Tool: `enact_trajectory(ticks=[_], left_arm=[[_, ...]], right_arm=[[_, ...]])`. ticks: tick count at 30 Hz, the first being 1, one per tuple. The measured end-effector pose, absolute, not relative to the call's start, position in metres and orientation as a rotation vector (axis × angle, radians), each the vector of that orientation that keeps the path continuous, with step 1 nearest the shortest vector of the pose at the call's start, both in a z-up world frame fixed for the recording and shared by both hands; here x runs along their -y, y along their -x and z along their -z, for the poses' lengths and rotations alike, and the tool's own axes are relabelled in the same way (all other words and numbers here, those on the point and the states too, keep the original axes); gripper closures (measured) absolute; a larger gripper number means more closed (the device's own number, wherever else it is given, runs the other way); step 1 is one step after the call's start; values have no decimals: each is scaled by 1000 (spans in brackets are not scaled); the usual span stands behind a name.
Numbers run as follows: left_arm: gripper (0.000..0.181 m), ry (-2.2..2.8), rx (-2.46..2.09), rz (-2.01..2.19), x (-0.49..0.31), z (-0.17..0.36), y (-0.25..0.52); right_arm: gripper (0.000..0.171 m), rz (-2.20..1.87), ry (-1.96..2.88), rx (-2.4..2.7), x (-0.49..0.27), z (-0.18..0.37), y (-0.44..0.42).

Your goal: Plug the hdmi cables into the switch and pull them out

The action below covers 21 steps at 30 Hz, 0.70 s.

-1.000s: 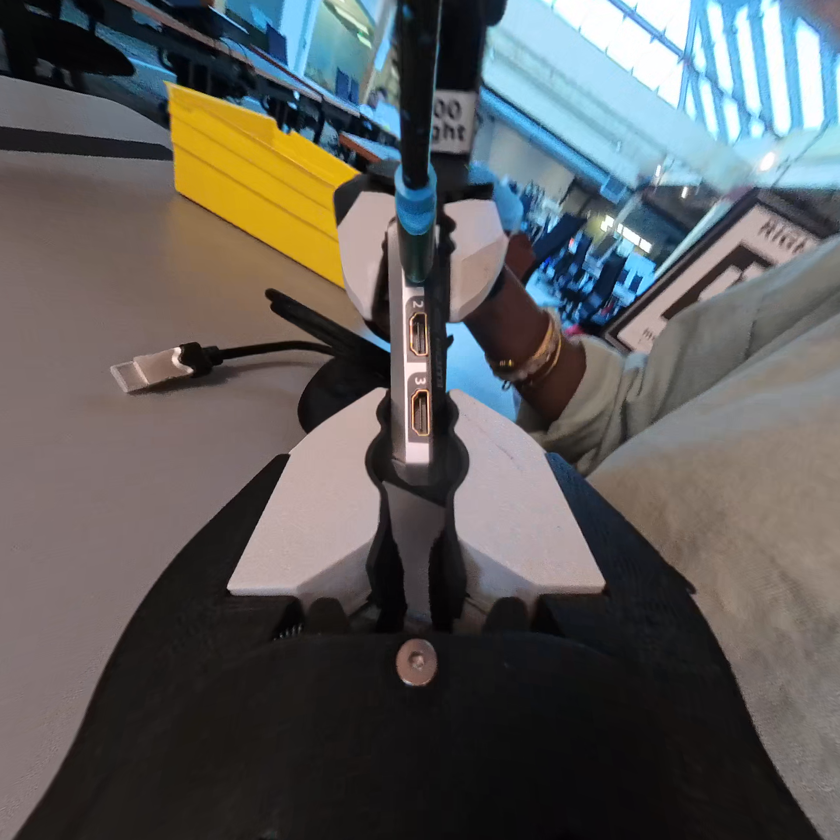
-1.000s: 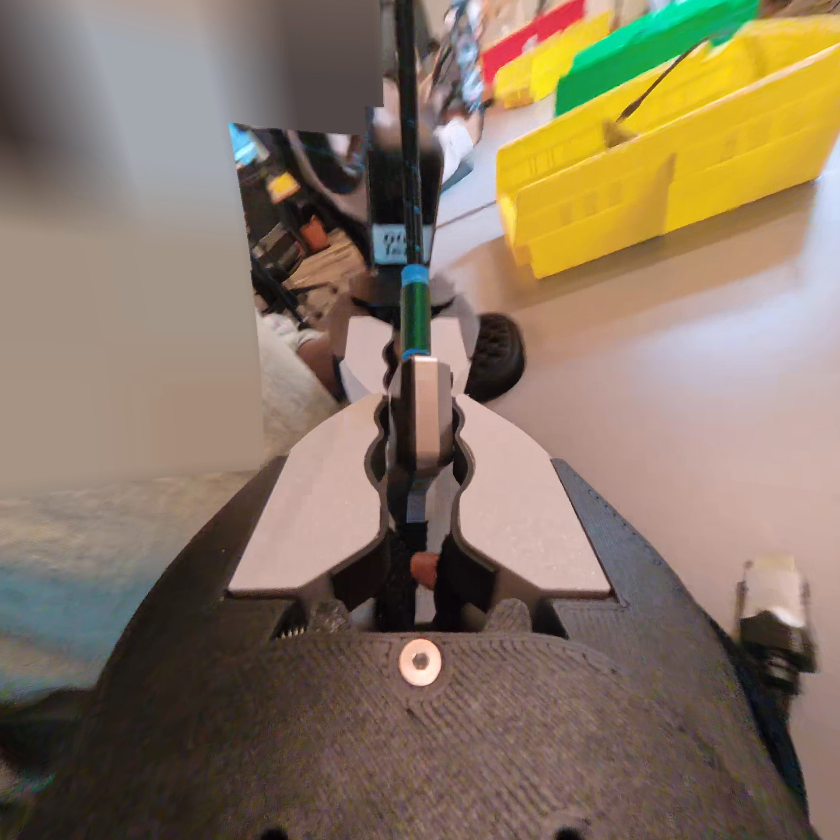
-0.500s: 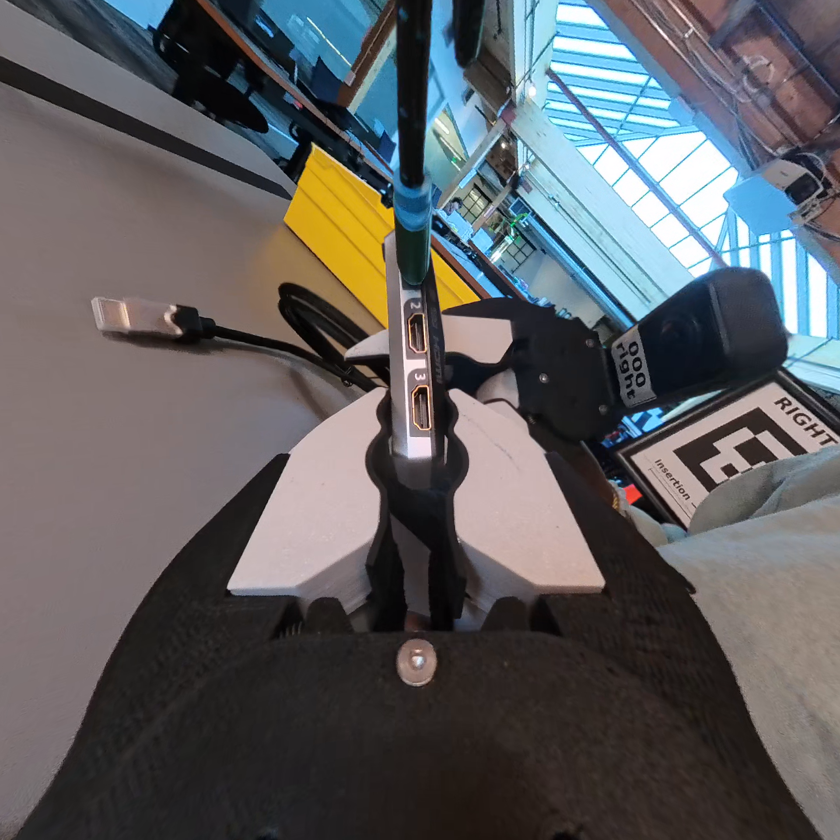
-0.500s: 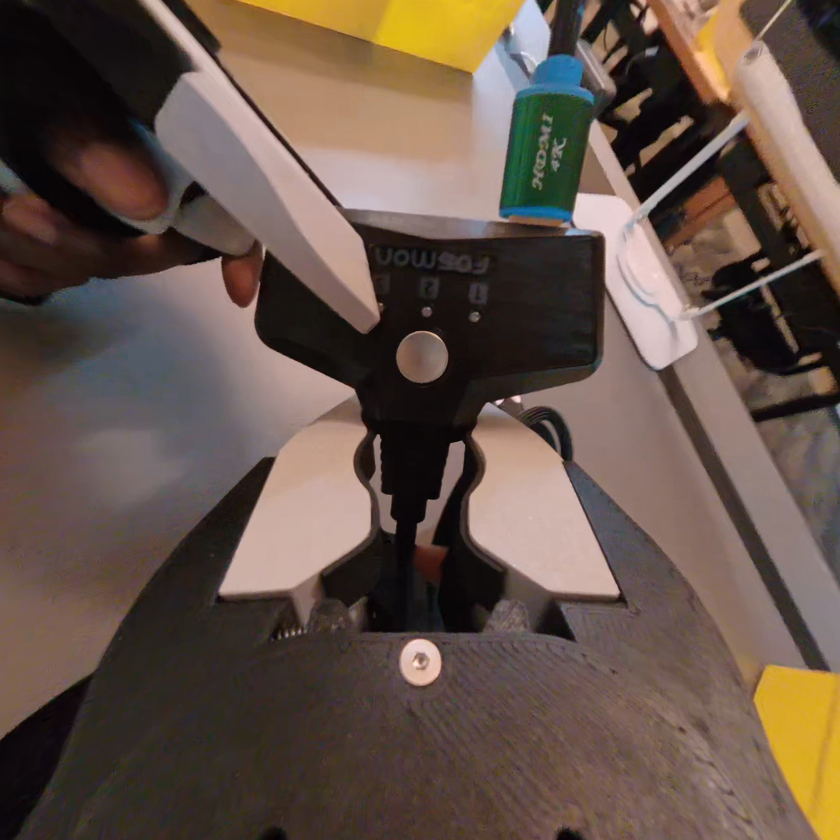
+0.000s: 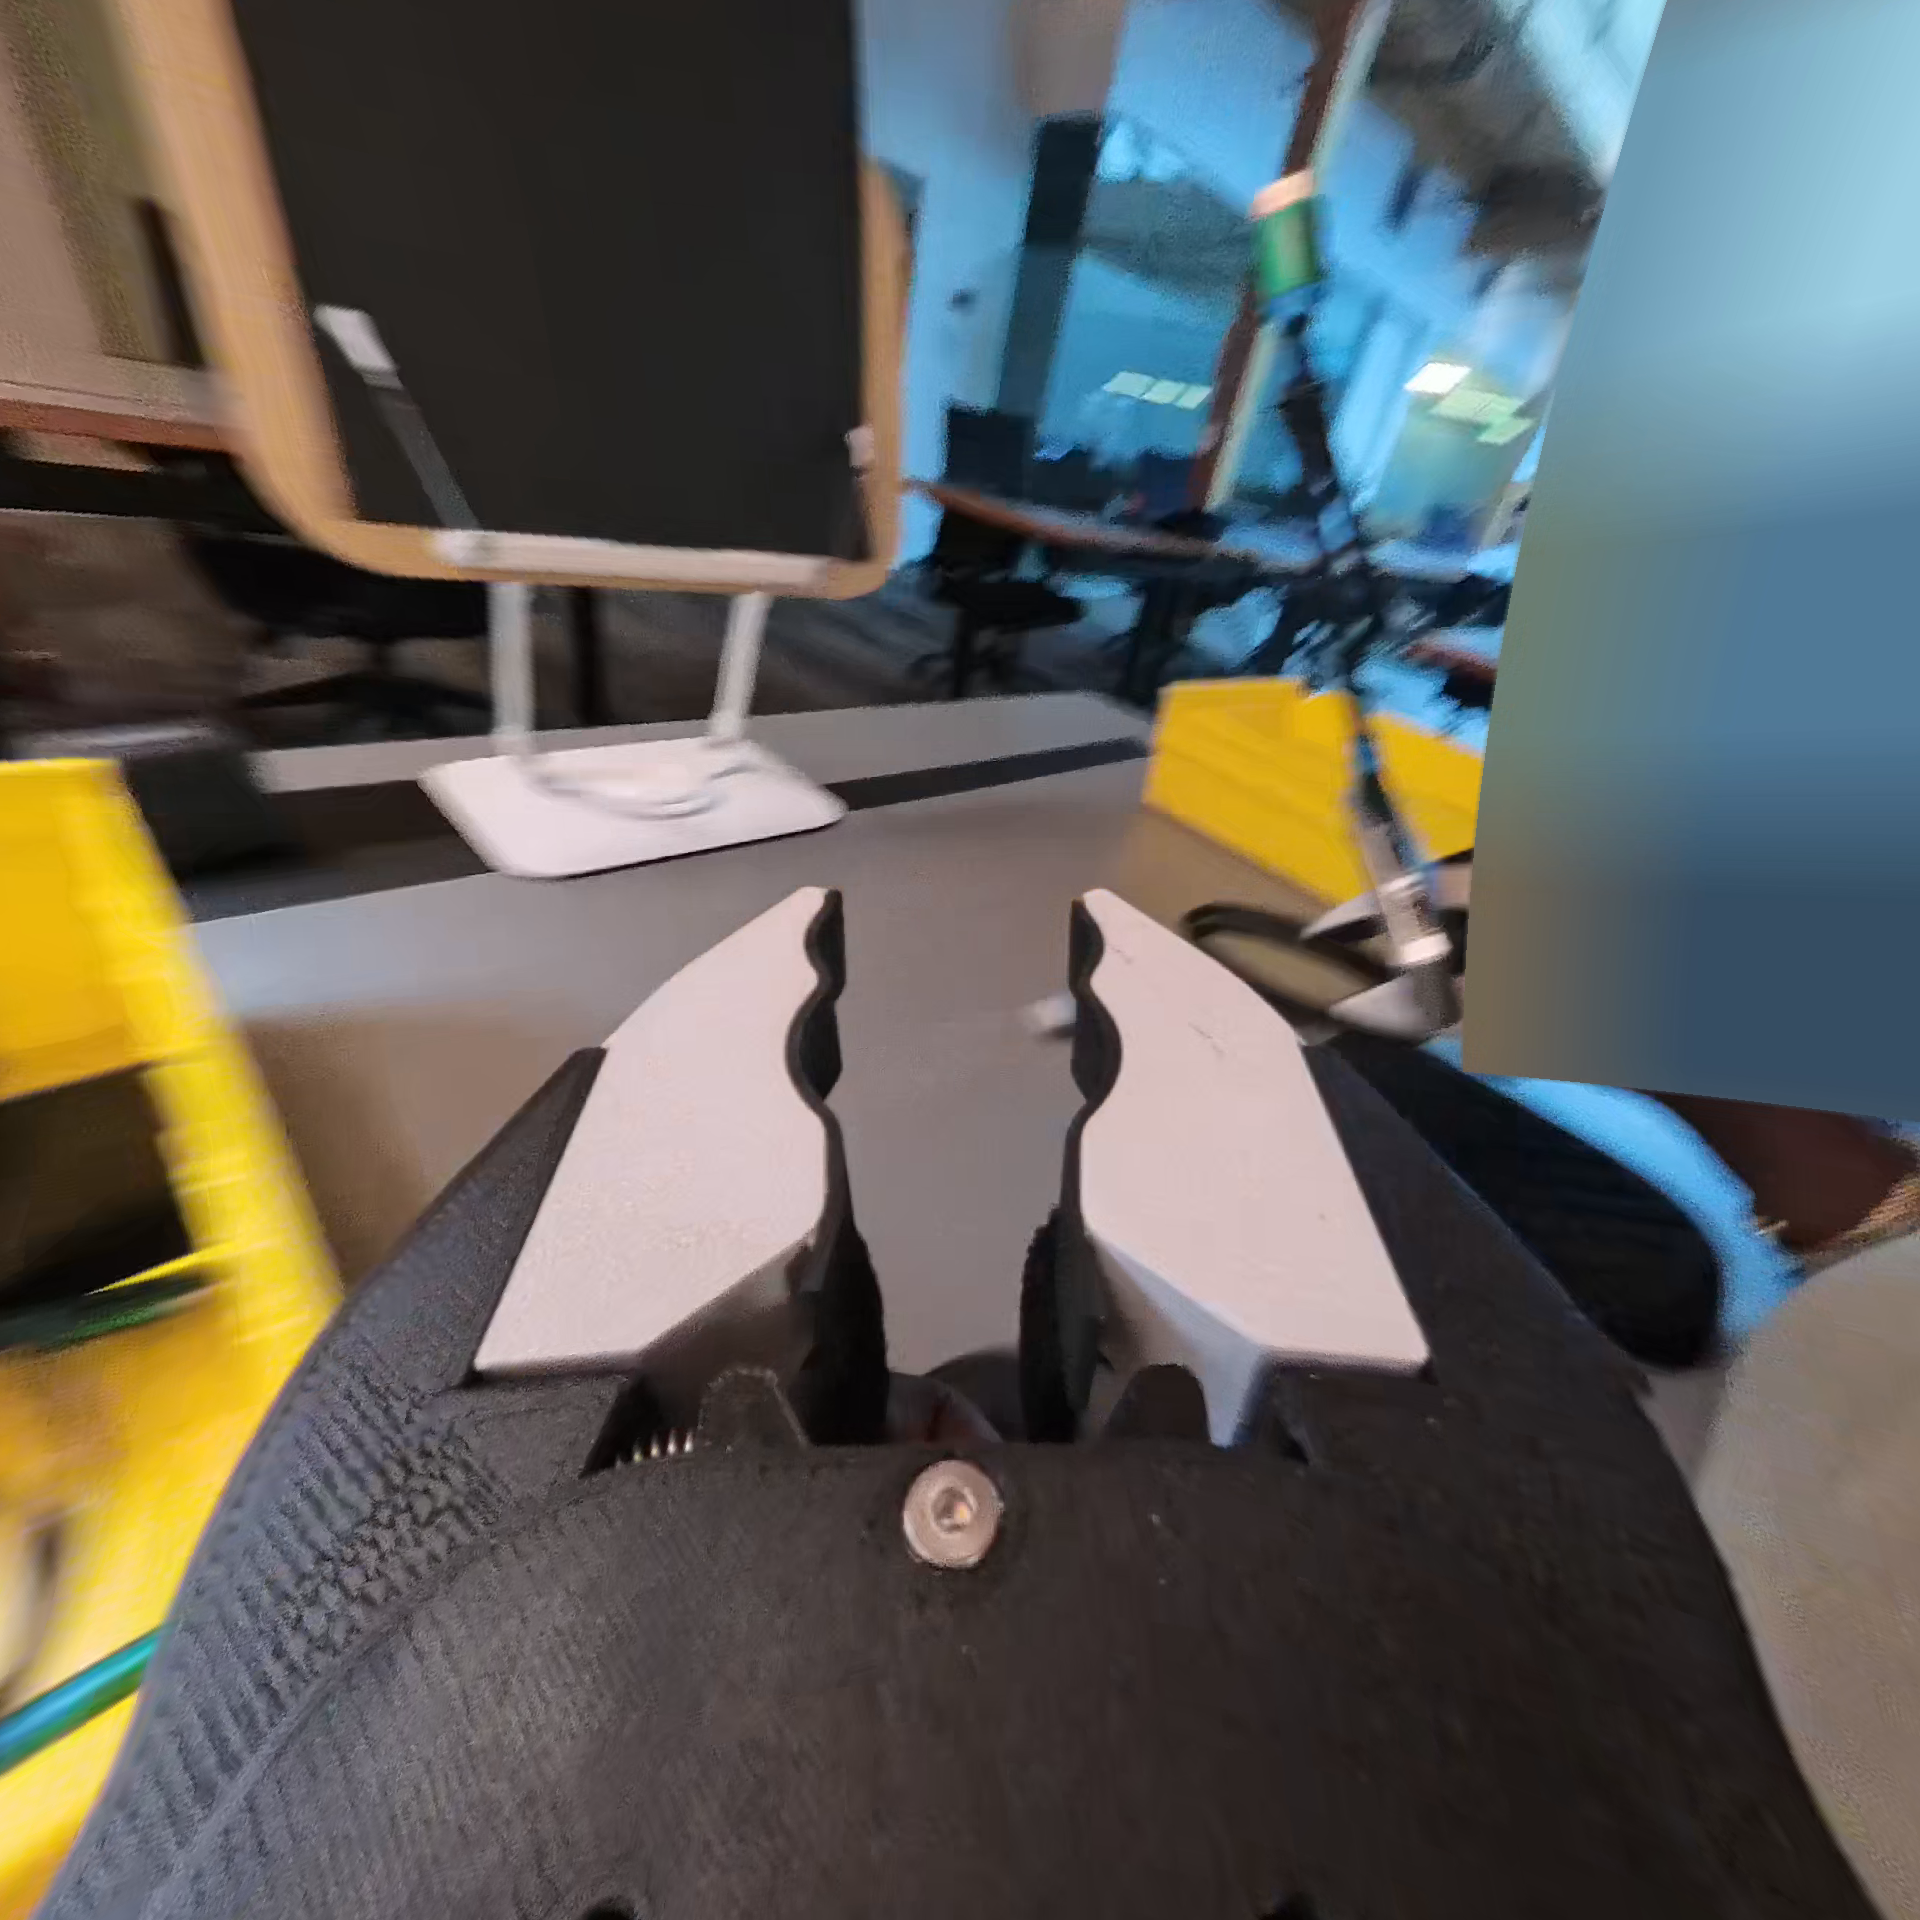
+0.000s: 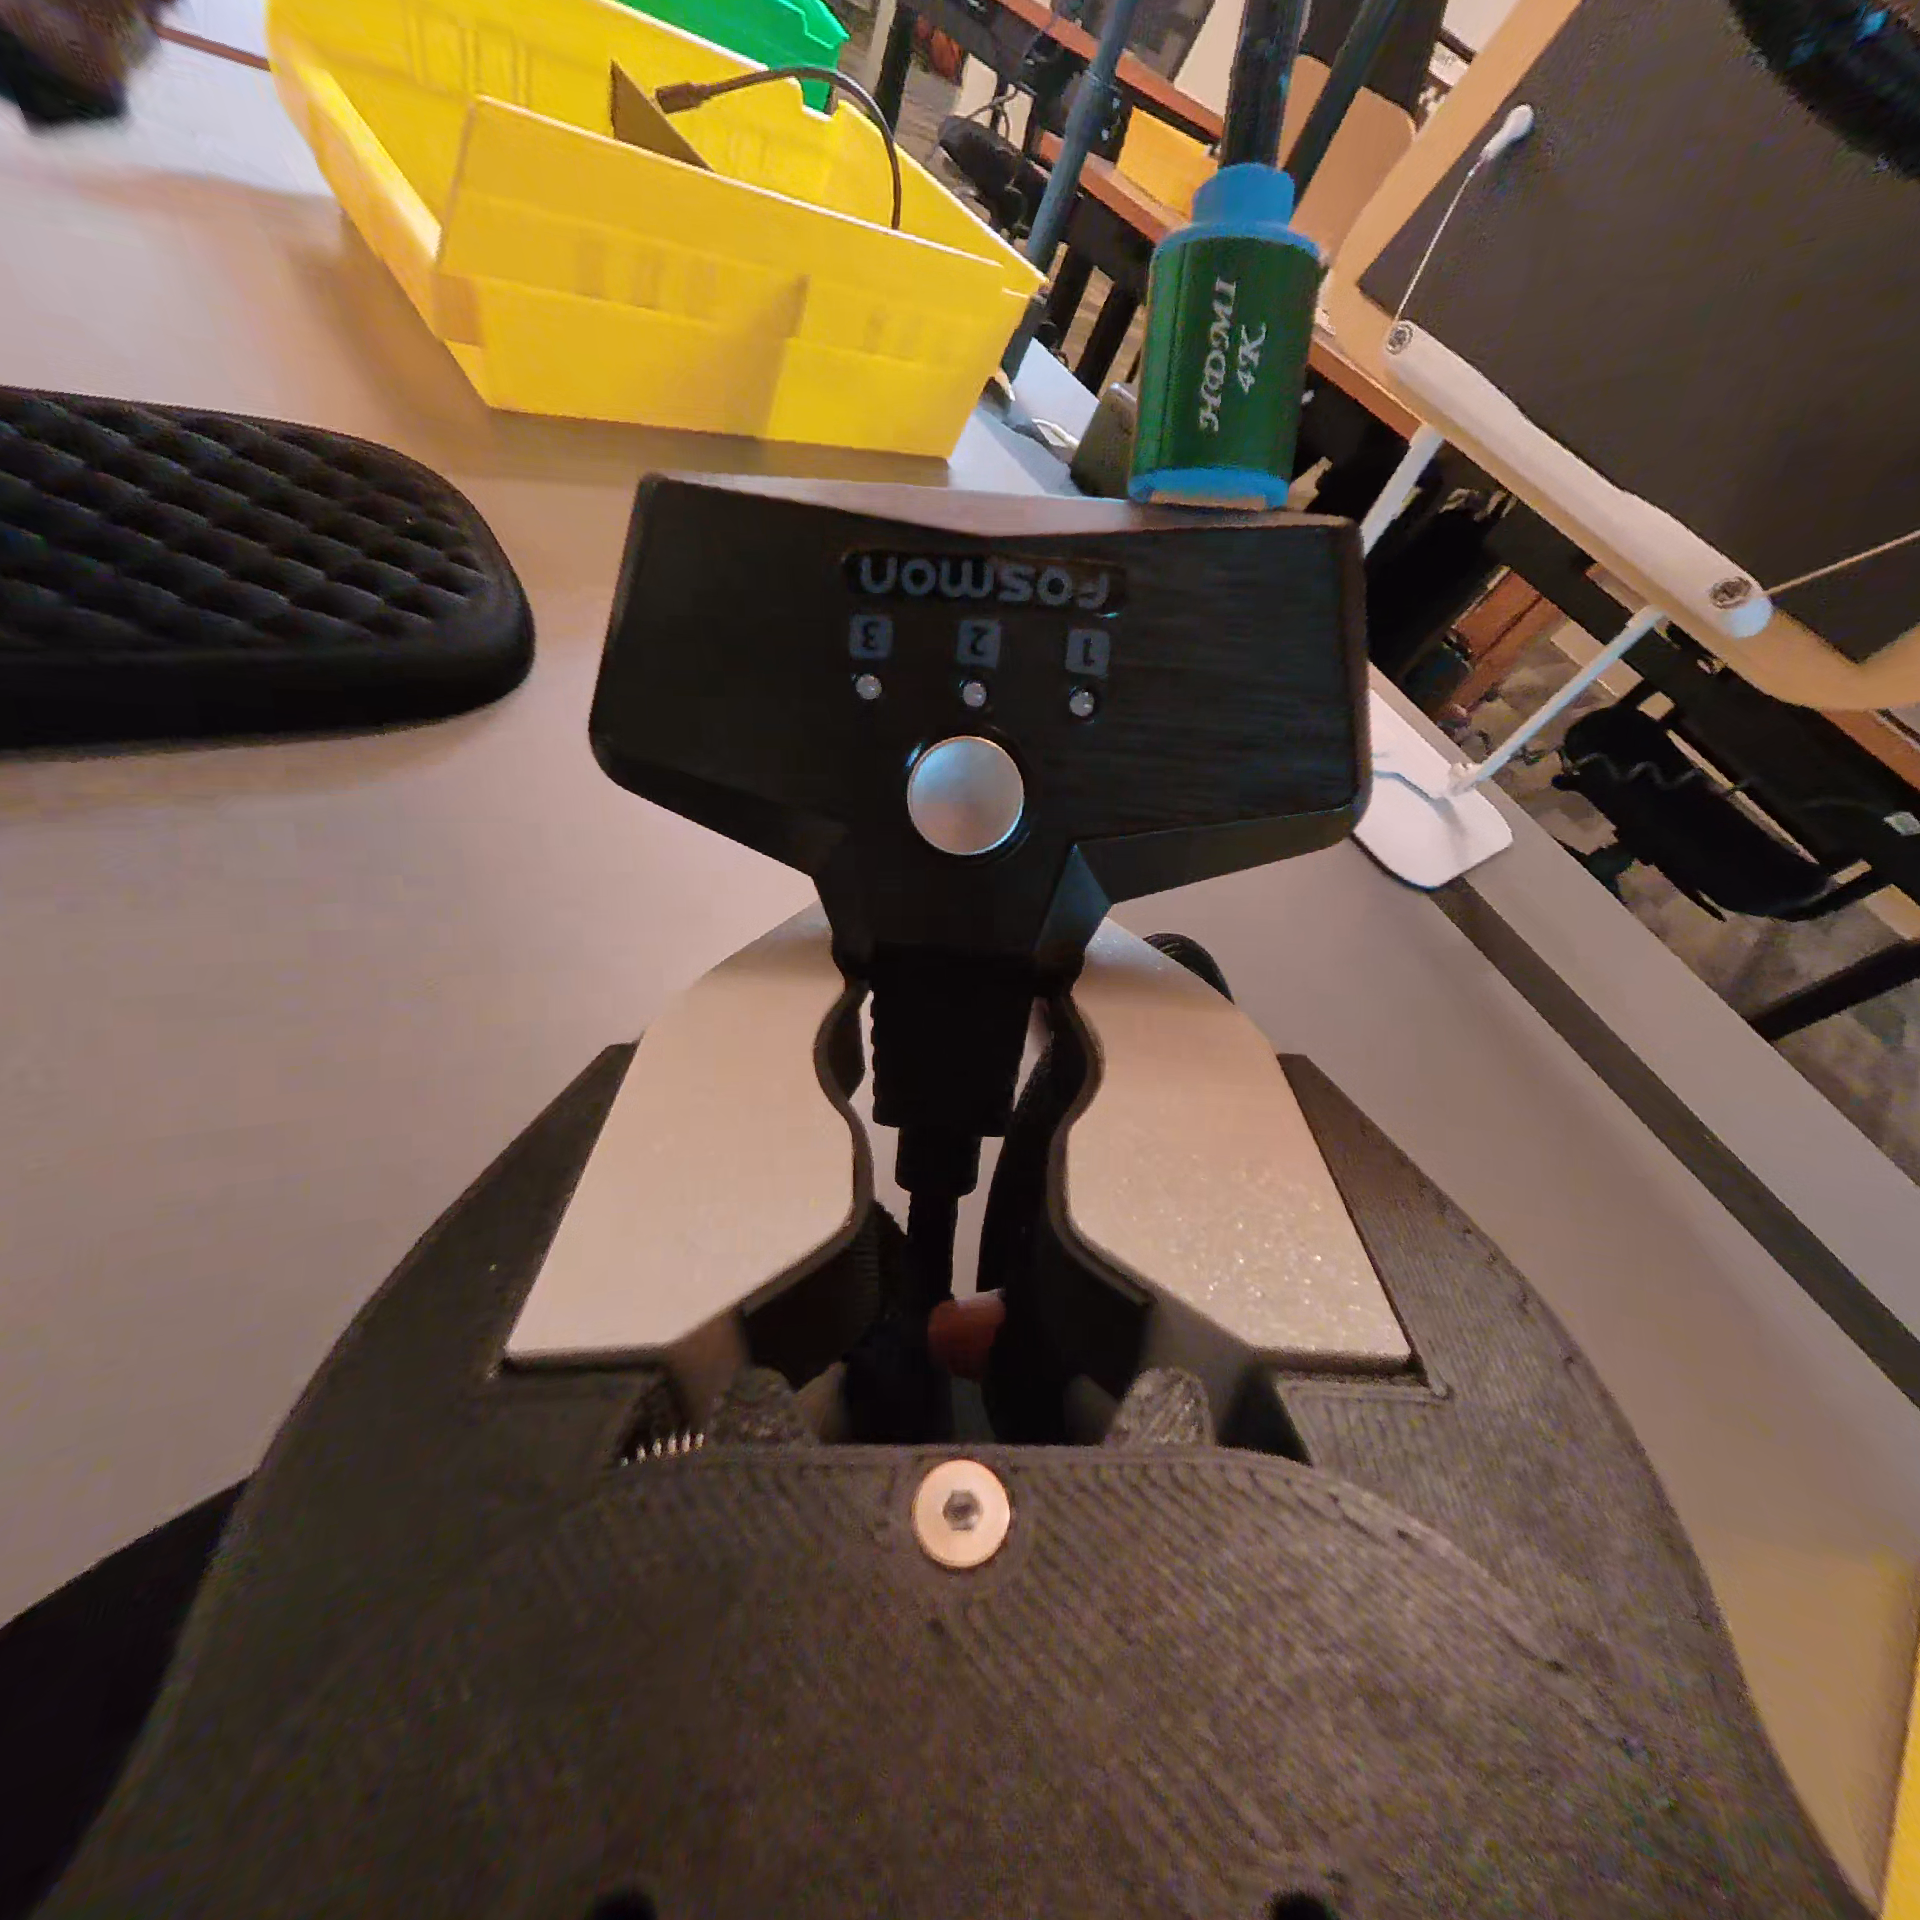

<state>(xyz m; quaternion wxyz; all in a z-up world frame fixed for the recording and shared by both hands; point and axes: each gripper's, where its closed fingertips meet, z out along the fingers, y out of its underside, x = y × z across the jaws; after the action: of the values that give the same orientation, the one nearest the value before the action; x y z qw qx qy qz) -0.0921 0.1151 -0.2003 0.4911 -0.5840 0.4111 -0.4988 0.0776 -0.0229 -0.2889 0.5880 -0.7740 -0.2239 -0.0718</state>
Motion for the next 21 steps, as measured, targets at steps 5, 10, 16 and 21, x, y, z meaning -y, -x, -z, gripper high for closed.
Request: enact_trajectory(ticks=[5,10,16,21], left_arm=[[153,1688,-1299,571,-218,242,180],[159,1879,-1743,264,-257,312,195],[161,2075,-1809,539,-273,348,170],[174,2113,-1752,462,-278,367,160]], right_arm=[[138,156,1802,529,27,288,-79],[138,166,1809,552,27,289,-76],[138,183,1815,561,30,288,-75],[138,196,1820,527,31,287,-81]])
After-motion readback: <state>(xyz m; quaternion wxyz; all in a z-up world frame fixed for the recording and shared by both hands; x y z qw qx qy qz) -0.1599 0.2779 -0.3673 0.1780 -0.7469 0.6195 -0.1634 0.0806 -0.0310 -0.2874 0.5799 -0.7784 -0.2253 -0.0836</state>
